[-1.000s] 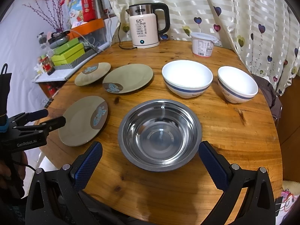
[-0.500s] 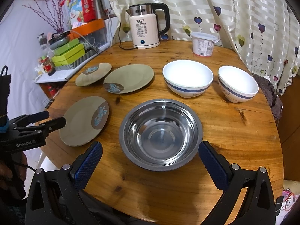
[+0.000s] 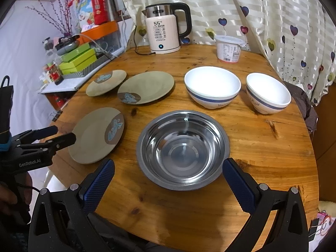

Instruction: Organize plates and bowls

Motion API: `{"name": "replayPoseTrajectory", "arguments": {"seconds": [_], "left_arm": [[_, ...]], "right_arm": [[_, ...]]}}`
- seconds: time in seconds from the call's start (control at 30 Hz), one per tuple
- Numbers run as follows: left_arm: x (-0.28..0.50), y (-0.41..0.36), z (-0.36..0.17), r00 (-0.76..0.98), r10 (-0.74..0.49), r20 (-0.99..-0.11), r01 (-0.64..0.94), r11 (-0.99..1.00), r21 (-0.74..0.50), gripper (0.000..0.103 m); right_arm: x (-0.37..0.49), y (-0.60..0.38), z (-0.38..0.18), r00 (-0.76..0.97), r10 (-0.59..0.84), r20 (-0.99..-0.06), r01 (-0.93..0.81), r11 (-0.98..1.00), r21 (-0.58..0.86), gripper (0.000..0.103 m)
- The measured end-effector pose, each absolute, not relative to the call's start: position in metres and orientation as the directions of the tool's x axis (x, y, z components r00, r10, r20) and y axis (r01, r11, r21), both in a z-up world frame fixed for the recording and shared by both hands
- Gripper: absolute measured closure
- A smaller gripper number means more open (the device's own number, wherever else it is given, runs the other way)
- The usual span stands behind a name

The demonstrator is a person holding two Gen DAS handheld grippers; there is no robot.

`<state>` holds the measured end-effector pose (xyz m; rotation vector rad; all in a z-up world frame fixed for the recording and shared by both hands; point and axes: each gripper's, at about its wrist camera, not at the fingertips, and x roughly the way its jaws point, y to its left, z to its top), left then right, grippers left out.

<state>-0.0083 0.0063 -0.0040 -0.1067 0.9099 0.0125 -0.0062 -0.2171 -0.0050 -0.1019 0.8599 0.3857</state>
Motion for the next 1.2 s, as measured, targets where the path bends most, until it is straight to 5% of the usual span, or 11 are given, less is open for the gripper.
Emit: {"name": "replayPoseTrajectory", "arguments": {"seconds": [1.2], "left_arm": [[-0.003,0.020,-0.006,0.605,-0.082,-0.792,-0.071,0.985,-0.156,0.018]], "right_arm": [[-0.004,-0.207,-0.005,0.573,0.308,-0.760,-0.400,0.914,0.069,0.000]]}}
